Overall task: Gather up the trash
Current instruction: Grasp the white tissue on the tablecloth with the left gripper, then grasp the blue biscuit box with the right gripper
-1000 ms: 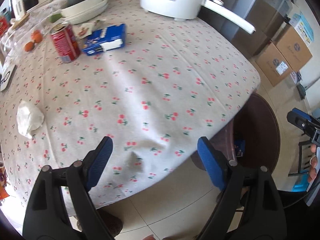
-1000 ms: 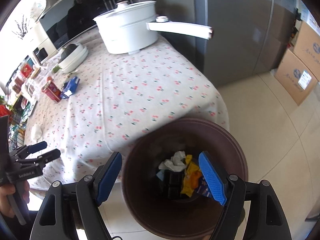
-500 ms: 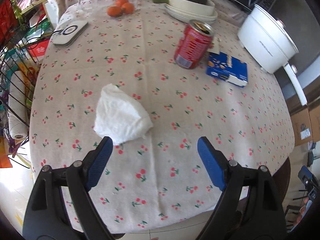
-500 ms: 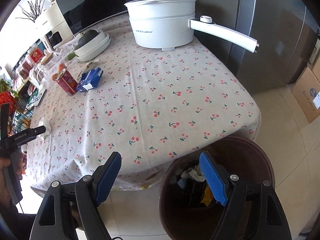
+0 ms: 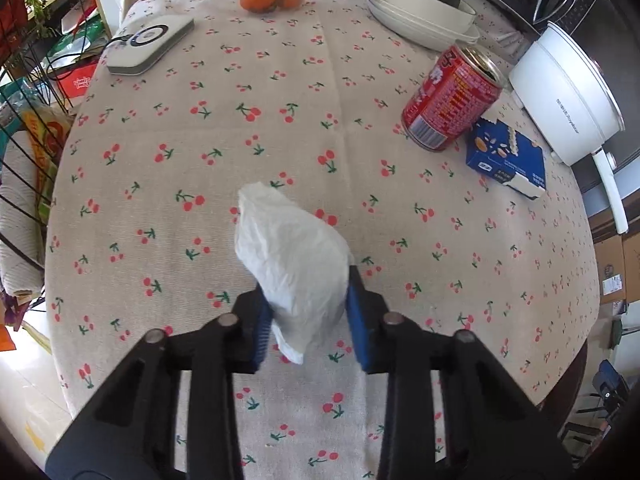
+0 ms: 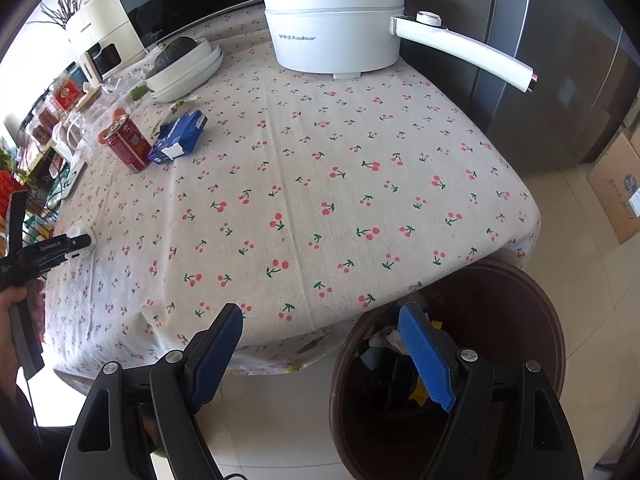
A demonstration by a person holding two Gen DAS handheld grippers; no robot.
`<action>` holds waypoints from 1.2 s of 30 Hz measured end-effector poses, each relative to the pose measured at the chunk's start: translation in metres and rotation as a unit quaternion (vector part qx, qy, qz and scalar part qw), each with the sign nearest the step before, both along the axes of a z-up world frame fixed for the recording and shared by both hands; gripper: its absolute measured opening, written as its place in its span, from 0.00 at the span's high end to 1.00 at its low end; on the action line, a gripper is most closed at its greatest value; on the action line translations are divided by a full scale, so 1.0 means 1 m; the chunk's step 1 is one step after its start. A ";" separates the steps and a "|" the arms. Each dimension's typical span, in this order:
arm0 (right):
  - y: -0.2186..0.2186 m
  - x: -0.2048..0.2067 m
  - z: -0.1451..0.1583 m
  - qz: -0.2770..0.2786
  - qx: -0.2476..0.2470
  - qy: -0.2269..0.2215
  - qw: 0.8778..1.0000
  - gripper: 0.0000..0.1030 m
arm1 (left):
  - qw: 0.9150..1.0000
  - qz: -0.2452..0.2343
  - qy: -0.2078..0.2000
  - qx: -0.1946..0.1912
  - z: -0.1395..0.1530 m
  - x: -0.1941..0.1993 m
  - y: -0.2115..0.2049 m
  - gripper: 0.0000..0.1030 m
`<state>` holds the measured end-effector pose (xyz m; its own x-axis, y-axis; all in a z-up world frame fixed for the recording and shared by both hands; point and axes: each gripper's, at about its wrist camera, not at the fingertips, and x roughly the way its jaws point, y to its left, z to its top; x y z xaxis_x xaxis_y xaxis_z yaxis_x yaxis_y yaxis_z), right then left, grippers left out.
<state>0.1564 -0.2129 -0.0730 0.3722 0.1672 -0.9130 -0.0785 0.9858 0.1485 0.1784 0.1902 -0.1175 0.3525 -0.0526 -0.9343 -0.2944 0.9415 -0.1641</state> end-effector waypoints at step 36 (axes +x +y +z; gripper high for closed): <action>0.247 0.186 -0.035 0.371 -0.186 -0.059 0.908 0.15 | 0.993 -0.056 -0.092 -0.038 0.066 -0.036 0.006 0.87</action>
<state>0.3428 0.0346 -0.1078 0.3820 0.0999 -0.9188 -0.7347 0.6359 -0.2364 0.1428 0.1962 -0.0516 0.5052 -0.1695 -0.8462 -0.1461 0.9496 -0.2775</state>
